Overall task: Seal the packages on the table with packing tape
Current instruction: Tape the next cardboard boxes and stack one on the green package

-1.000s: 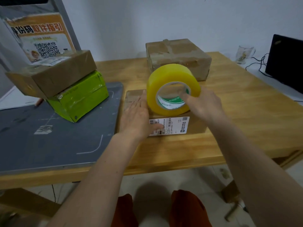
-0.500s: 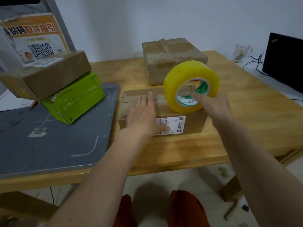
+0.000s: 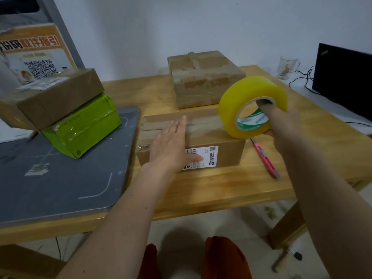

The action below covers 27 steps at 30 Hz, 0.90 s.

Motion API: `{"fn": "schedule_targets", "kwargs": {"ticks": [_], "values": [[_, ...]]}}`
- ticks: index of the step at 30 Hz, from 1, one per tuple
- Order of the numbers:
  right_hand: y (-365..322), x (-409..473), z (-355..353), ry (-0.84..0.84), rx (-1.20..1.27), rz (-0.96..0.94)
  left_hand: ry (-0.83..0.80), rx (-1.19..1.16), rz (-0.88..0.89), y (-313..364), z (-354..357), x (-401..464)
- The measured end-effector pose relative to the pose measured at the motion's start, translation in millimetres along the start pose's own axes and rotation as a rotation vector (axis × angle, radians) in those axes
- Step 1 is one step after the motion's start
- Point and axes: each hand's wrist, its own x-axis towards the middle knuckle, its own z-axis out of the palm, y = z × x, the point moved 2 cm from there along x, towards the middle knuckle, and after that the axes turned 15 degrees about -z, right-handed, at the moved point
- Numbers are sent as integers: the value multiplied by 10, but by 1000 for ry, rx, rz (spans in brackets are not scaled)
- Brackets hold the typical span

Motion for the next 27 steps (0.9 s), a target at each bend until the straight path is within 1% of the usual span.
{"fn": "schedule_targets", "kwargs": {"ticks": [1,3,4,6,8,10,12,16,20,23,27], "values": [[64,-19,24,8,59,77,-1,7,-1,2,-1,4],[156,-27,52,-48,124,173,-7,14,-2,6,-7,5],[168,-11,44,-73,135,171,-10,12,-3,9,-11,1],[133,61,-19,-94,104,87,-13,7,-8,15,-16,-6],[102,130,-148,-73,44,10,-12,11,-8,16,-19,-11],[144,165,-313,-42,-6,-3,-17,8,-8,19,-23,-13],[251,134,-446,-35,-65,14,-23,16,-8,27,-25,-11],[445,7,-494,-14,22,148,-36,28,-7,50,-24,7],[417,59,-493,-5,20,137,-46,42,-12,60,-28,2],[412,111,-526,-25,-34,108,-43,60,-10,53,-33,14],[536,26,-498,-1,-102,143,-48,90,3,61,-26,22]]}}
